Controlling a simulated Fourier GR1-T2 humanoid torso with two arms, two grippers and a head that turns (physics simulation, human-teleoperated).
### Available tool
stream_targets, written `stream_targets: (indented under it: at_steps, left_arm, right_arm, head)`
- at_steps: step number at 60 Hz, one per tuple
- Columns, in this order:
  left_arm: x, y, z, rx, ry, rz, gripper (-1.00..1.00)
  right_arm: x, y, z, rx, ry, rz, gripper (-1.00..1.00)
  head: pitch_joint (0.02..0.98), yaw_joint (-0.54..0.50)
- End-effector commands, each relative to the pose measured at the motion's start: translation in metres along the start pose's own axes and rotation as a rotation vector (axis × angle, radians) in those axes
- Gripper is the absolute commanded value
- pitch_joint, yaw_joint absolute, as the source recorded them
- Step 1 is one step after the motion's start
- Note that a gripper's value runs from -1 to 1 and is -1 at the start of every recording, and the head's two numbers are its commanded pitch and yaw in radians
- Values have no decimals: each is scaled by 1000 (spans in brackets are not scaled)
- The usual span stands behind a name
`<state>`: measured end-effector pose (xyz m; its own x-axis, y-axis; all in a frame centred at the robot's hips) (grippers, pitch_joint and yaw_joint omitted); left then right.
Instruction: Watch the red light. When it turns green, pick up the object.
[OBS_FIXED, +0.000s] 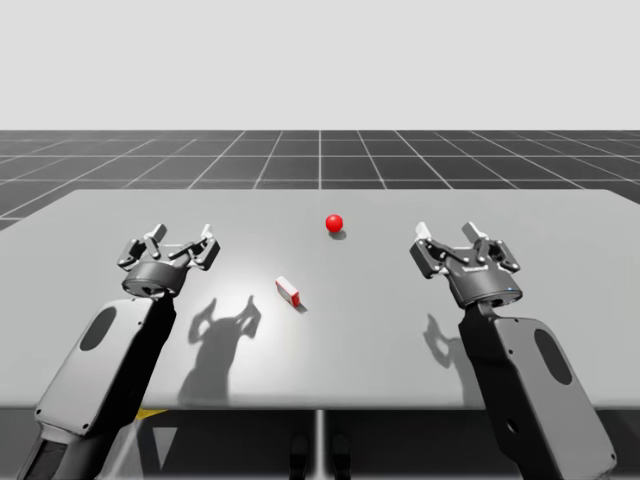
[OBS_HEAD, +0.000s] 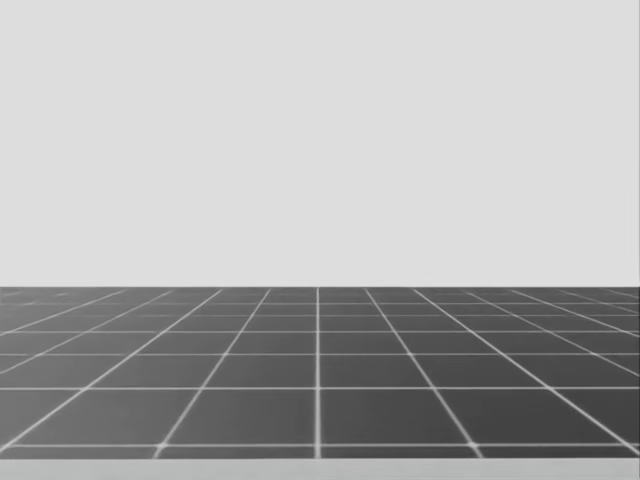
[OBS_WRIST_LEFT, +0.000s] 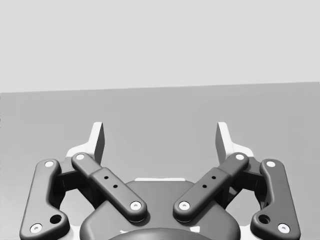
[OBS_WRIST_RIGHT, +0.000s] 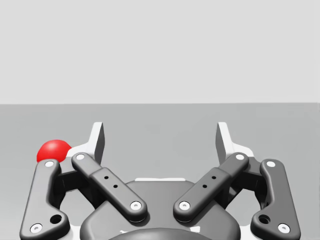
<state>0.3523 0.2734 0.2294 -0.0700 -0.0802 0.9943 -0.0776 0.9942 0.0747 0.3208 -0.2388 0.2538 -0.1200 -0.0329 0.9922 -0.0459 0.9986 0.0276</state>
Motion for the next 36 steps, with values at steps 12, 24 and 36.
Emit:
stream_targets:
  at_steps: [12, 24, 36]
  left_arm:
    - [-7, 2, -6, -2, 18, -5, -1000]
    - [-5, 4, -5, 0, 0, 5, -1000]
    - [-4, 4, -4, -5, -9, 1, -1000]
  right_arm:
    - [-5, -7, -4, -3, 2, -8, -1000]
    - [-5, -6, -5, -14, -3, 7, -1000]
    - [-5, -5, -5, -18, -7, 21, -1000]
  head:
    - [108, -2]
    - [267, 9]
    - [408, 7]
